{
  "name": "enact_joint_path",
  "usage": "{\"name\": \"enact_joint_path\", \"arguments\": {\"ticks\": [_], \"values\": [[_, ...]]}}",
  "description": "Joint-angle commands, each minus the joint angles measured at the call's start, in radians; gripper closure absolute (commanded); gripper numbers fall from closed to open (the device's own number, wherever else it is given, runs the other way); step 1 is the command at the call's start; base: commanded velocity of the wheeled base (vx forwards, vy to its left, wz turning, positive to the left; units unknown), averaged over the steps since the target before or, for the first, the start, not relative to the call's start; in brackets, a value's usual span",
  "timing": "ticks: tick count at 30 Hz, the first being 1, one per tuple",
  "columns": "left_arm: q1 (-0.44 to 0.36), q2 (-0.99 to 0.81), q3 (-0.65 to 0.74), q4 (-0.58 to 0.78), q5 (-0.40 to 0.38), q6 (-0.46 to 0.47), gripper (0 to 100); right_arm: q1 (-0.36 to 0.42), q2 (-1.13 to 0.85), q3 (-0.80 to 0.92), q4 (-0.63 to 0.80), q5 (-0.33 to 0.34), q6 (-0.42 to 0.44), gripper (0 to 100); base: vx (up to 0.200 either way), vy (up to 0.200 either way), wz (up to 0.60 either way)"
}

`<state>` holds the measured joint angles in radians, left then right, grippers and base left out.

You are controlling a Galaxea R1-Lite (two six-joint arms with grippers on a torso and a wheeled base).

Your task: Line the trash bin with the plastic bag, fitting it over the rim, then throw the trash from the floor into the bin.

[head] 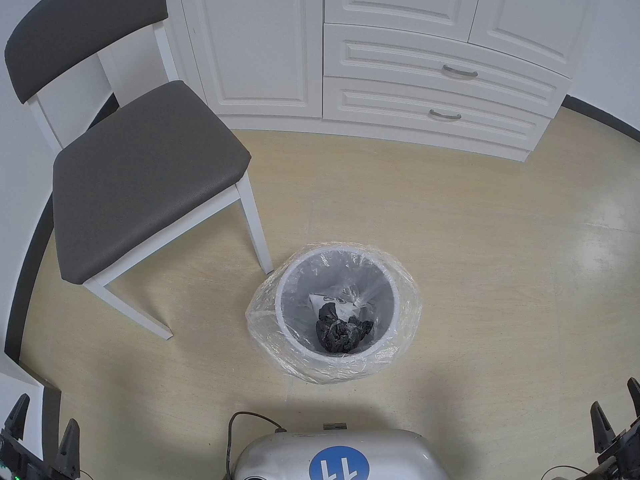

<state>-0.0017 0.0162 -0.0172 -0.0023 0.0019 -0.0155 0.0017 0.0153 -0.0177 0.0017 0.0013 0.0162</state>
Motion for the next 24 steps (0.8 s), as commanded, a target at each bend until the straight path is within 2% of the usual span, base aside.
{"name": "enact_joint_path", "arguments": {"ticks": [1, 24], "values": [[0.000, -0.013, 0.017, 0.001, 0.000, 0.012, 0, 0.000, -0.015, 0.016, 0.000, 0.002, -0.001, 0, 0.000, 0.000, 0.00], [0.000, -0.013, 0.017, 0.001, 0.000, 0.012, 0, 0.000, -0.015, 0.016, 0.000, 0.000, 0.005, 0, 0.000, 0.000, 0.00]]}}
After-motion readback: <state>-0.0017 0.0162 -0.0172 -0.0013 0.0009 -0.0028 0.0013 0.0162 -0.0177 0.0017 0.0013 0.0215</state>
